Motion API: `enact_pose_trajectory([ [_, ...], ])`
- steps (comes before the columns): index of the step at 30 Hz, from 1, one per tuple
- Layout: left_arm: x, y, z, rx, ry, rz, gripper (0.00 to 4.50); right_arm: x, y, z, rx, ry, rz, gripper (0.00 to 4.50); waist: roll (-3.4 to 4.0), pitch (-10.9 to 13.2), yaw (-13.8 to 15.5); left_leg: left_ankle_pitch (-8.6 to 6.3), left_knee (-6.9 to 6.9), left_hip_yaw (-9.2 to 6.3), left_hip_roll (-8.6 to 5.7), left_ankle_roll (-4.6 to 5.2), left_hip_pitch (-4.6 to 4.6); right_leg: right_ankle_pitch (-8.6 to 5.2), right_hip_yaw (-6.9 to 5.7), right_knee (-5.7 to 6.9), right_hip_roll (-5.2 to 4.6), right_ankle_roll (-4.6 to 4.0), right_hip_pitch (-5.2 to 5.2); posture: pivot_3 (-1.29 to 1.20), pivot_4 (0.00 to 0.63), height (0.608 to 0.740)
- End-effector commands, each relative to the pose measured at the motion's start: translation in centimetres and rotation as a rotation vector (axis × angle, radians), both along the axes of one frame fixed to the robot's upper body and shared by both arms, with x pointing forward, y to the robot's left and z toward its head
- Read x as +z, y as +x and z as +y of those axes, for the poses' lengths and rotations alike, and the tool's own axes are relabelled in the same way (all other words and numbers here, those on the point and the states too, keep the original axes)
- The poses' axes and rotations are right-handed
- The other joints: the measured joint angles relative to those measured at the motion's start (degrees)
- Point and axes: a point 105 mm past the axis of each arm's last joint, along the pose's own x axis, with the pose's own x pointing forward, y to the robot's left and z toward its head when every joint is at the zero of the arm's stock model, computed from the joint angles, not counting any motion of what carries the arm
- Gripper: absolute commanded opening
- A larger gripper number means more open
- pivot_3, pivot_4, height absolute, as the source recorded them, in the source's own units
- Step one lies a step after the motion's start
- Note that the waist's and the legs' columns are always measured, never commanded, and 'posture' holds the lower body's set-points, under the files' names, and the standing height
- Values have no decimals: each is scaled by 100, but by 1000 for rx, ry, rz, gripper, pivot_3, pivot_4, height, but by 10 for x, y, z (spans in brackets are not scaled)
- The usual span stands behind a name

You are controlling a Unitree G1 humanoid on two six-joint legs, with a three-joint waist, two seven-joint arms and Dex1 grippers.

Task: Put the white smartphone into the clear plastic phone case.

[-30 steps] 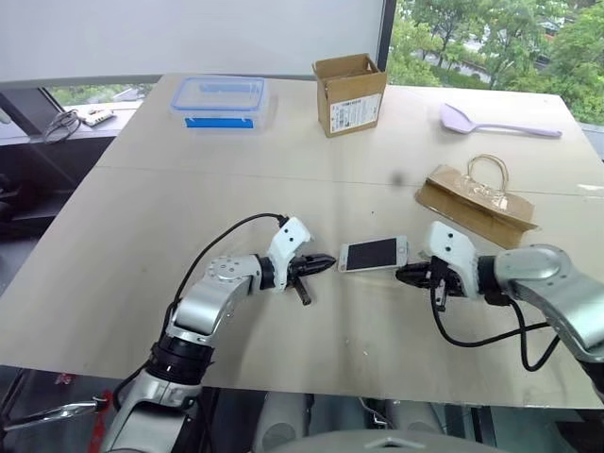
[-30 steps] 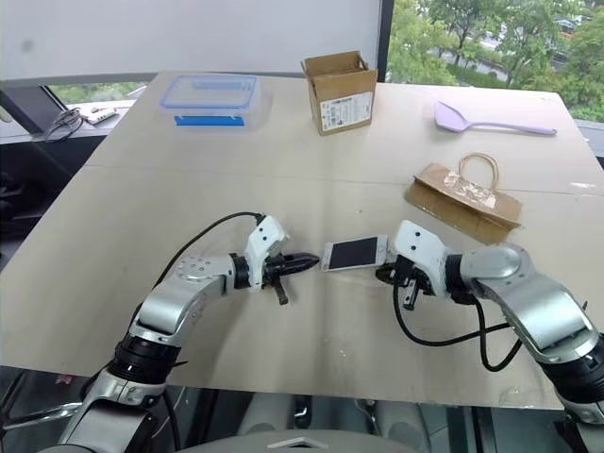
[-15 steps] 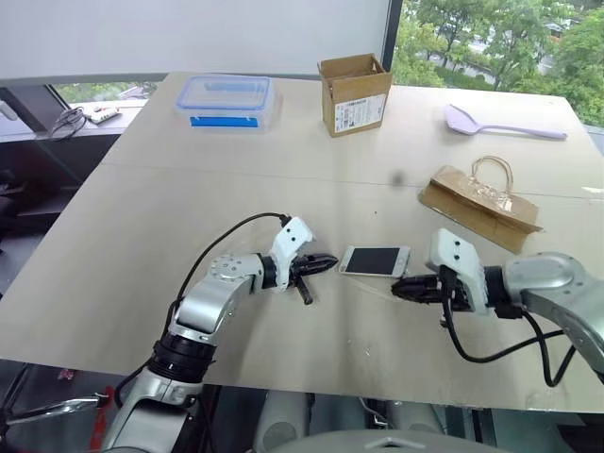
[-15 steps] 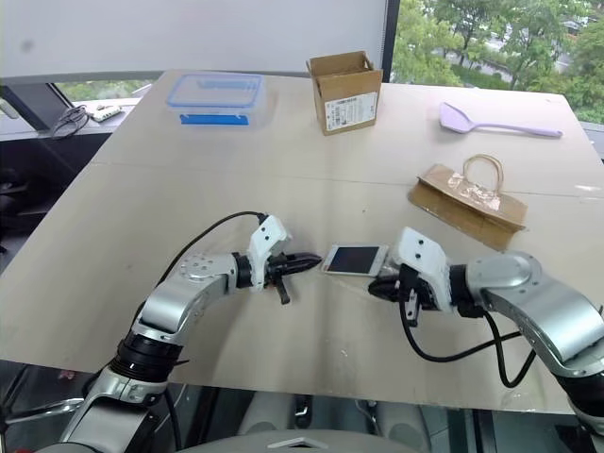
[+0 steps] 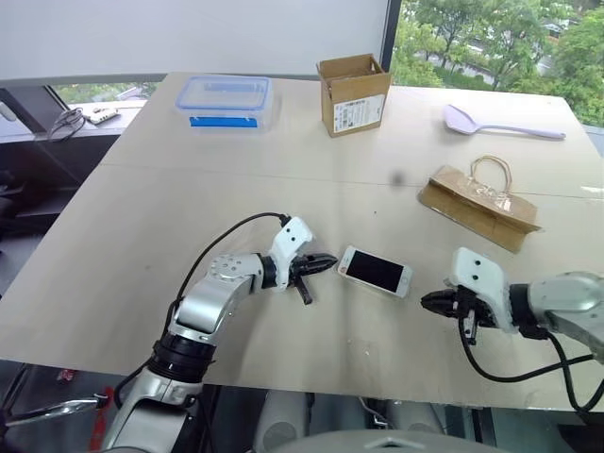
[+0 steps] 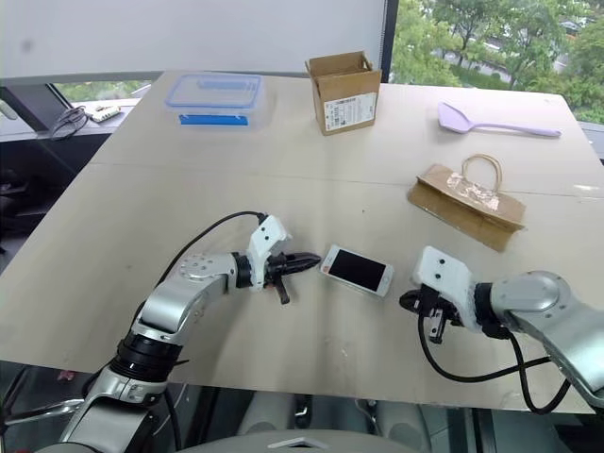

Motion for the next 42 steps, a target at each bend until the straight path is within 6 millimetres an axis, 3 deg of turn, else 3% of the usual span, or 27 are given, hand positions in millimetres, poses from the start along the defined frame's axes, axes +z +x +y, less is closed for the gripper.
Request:
enact_pose_trajectory([
  [1, 1, -3, -1, -18, 13, -10, 0, -4, 18, 2, 2, -58, -81, 127, 0, 0, -10, 0, 0, 0, 0, 0, 0, 0, 1, 0, 0, 0, 0, 0, 150, 740],
  [8, -1, -8, -3, -33, 17, 0, 0, -5, 47, 18, 23, -22, -156, 127, -9, -4, -33, 0, 1, 3, 4, 0, 6, 0, 4, 2, 7, 2, 0, 0, 150, 740],
  [20, 2, -10, -5, -8, -3, 3, 0, 2, 98, 19, 70, -40, -264, 127, -20, -11, -143, 1, 14, 11, 8, 0, 14, 7, 4, 5, 9, -1, 12, 0, 150, 740],
  [27, 3, -11, -4, 4, -4, 6, 0, 15, 94, 16, 95, -34, -276, 127, -19, -10, -102, 0, 9, 19, 7, -1, 8, 16, 2, 2, 7, -14, 11, 0, 150, 740],
  [33, 3, -11, -6, -4, -6, 14, 0, 16, 85, 37, 167, -10, -312, 127, -18, -10, -111, 0, 7, 20, 6, -1, 8, 16, 2, 1, 7, -14, 10, 0, 150, 740],
  [38, 4, -7, -1, 3, 3, 10, 0, 9, 91, 5, 82, -107, -308, 127, -18, -10, -103, 0, 7, 19, 6, -1, 8, 15, 1, 2, 7, -14, 10, 0, 150, 740],
  [42, 6, -3, 7, 29, 0, 14, 0, 18, 92, -11, 24, -113, -324, 127, -18, -9, -56, 0, 7, 21, 4, -1, 5, 15, 2, -1, 4, -14, 9, 0, 150, 740],
])
